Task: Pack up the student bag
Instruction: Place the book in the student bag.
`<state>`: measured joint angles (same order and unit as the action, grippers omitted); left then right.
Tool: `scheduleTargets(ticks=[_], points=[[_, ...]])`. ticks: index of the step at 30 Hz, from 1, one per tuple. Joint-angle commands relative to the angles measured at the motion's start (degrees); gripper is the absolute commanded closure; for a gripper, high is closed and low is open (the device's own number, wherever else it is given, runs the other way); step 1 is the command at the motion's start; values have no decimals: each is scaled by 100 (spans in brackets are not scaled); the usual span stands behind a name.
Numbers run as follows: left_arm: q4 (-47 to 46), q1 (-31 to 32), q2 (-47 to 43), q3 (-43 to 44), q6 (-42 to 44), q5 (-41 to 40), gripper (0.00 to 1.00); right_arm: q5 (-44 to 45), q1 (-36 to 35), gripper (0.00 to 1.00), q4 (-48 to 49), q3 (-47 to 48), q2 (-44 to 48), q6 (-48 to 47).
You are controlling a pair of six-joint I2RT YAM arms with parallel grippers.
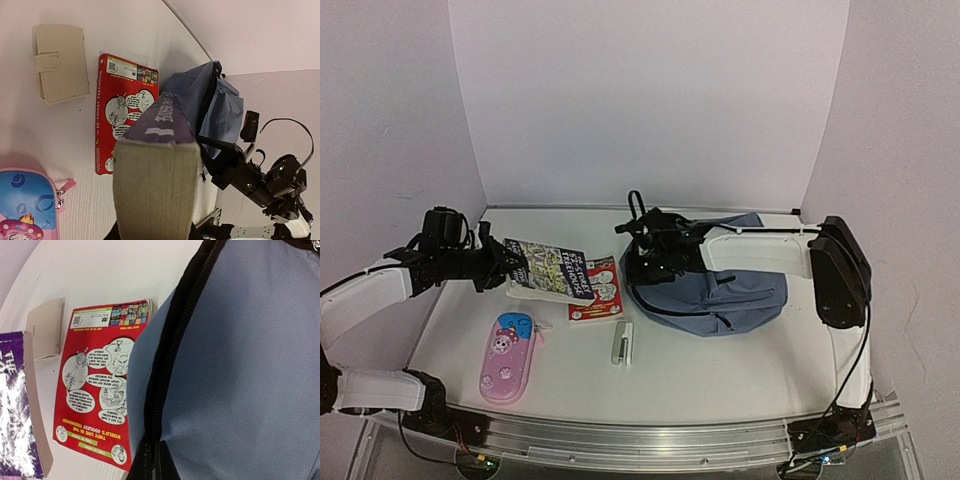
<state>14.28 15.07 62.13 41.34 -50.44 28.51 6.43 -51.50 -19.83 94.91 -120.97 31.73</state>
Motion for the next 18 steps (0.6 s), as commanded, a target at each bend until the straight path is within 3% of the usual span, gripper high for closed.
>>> scheduleTargets(ticks=[1, 13, 18], points=[[-457, -2, -276, -11, 24, 169, 100, -386, 167, 100, 403, -306, 357, 101], [-473, 3, -400, 178, 63, 313, 100, 257, 367, 100, 559, -932, 1457, 138], [-1158, 65, -166, 207, -394, 499, 100, 398, 546, 100, 550, -1390, 2132, 177]])
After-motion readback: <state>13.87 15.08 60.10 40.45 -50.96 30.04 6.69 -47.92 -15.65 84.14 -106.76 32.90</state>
